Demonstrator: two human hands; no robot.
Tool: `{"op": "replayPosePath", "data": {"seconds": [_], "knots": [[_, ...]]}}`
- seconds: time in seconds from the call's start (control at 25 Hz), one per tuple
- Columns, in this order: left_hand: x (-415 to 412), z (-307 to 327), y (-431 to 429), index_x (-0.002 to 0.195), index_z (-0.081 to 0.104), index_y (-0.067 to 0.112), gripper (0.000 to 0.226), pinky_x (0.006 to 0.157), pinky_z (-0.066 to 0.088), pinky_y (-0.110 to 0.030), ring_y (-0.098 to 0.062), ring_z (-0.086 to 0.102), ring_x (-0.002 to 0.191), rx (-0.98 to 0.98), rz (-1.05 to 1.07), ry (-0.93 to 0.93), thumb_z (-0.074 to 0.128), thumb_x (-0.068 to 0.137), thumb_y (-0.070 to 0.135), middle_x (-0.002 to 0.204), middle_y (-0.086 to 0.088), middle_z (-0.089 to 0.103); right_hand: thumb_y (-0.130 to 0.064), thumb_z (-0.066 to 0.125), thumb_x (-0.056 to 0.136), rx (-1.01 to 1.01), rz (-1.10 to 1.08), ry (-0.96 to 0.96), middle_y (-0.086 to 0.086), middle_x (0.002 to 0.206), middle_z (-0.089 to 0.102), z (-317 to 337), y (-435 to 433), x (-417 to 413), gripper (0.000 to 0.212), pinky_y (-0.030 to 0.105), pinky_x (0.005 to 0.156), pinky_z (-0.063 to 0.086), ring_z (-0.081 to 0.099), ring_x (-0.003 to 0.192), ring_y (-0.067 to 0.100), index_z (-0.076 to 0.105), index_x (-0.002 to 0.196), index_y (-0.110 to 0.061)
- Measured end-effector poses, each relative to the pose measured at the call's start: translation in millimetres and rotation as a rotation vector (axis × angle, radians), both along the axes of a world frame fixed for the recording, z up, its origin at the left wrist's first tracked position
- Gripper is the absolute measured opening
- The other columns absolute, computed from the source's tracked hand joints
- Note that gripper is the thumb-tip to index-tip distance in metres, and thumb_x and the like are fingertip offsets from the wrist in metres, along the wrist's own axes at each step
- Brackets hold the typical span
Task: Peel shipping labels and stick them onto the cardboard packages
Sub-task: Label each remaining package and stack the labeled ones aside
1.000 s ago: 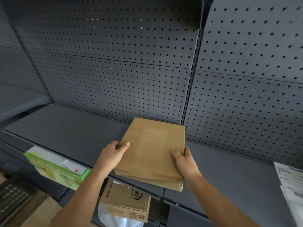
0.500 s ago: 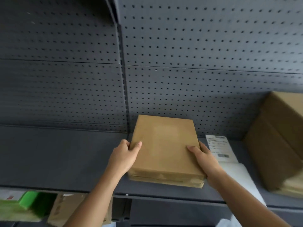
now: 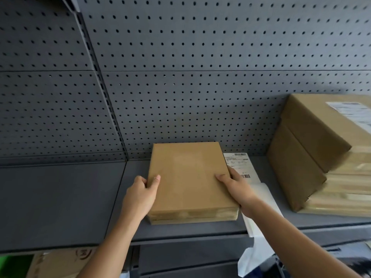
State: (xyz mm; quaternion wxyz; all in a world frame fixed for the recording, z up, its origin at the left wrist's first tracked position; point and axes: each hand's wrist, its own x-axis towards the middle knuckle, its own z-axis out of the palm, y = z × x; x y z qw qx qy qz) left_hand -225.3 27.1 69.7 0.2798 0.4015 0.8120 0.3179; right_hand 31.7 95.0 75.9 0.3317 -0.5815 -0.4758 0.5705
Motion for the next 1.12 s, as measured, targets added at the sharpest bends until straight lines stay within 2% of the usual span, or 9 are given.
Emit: {"op": "replayPosePath", "data": {"seconds": [0.16,0.28,0.36,0.48,0.6,0.72,0.92,1.04,1.12], "knots": [[1,-8,-2,0.092,0.052,0.016,0.051,0.066,0.051,-0.039,-0.024,0.065,0.075,0.008,0.034,0.02,0.049,0.094,0.067,0.083,-0.006,0.067,-0.03,0.066,0.091,0.008,0.019,0.006,-0.006,0.115,0.072,-9,5,1,0.037,0.044,0.098,0.054,0.07,0.103,0.017,0.058,0.128,-0.032],[0,-9,-2,0.097,0.052,0.019,0.05,0.073,0.057,-0.043,-0.022,0.066,0.077,0.009,0.037,0.044,0.048,0.093,0.068,0.085,-0.002,0.068,-0.032,0.064,0.093,-0.008,0.03,0.03,-0.008,0.118,0.07,-6,4,2,0.042,0.036,0.093,0.056,0.07,0.102,0.014,0.054,0.134,-0.031],[1,-6,-3,0.11,0.053,0.019,0.049,0.077,0.058,-0.043,-0.022,0.068,0.085,0.032,0.021,0.112,0.046,0.095,0.066,0.096,0.002,0.07,-0.034,0.06,0.096,-0.004,0.02,0.023,-0.011,0.128,0.062,-1,4,5,0.046,0.031,0.095,0.05,0.063,0.109,0.011,0.048,0.141,-0.03],[8,5,-3,0.132,0.048,0.017,0.052,0.074,0.047,-0.035,-0.025,0.067,0.105,0.114,0.003,0.309,0.047,0.099,0.058,0.126,0.001,0.067,-0.031,0.051,0.102,0.124,0.009,-0.119,-0.012,0.14,0.049,8,6,25,0.044,0.026,0.103,0.032,0.046,0.126,0.008,0.045,0.145,-0.026],[26,20,5,0.136,0.049,0.019,0.045,0.076,0.046,-0.034,-0.021,0.065,0.107,0.278,-0.089,0.366,0.053,0.1,0.047,0.135,0.002,0.063,-0.024,0.052,0.101,0.278,0.029,-0.33,-0.008,0.149,0.048,9,12,60,0.043,0.03,0.111,0.033,0.043,0.136,0.012,0.047,0.144,-0.027],[55,28,22,0.133,0.051,0.027,0.036,0.086,0.043,-0.029,-0.005,0.053,0.102,0.356,-0.26,0.23,0.053,0.102,0.043,0.135,0.013,0.058,-0.019,0.054,0.1,0.327,0.088,-0.568,-0.003,0.148,0.047,6,15,93,0.045,0.028,0.109,0.034,0.044,0.135,0.016,0.048,0.144,-0.026],[117,33,49,0.125,0.06,0.025,0.023,0.104,0.046,-0.025,-0.004,0.06,0.12,0.438,-0.511,-0.057,0.057,0.103,0.031,0.131,0.014,0.063,-0.018,0.055,0.098,0.273,0.271,-0.763,0.001,0.153,0.039,-14,11,123,0.053,0.023,0.108,0.034,0.045,0.134,0.018,0.04,0.148,-0.022],[152,33,59,0.118,0.063,0.027,0.016,0.097,0.048,-0.018,0.004,0.063,0.112,0.405,-0.651,-0.215,0.058,0.102,0.026,0.12,0.015,0.068,-0.023,0.056,0.098,0.238,0.326,-0.797,-0.001,0.159,0.029,-26,10,127,0.06,0.026,0.114,0.03,0.038,0.141,0.02,0.032,0.153,-0.024],[169,26,64,0.115,0.064,0.029,0.014,0.096,0.051,-0.025,0.0,0.066,0.108,0.357,-0.696,-0.343,0.06,0.101,0.027,0.115,0.012,0.072,-0.027,0.056,0.098,0.235,0.351,-0.822,-0.001,0.163,0.023,-33,13,128,0.064,0.029,0.118,0.027,0.031,0.146,0.02,0.028,0.155,-0.026]]}}
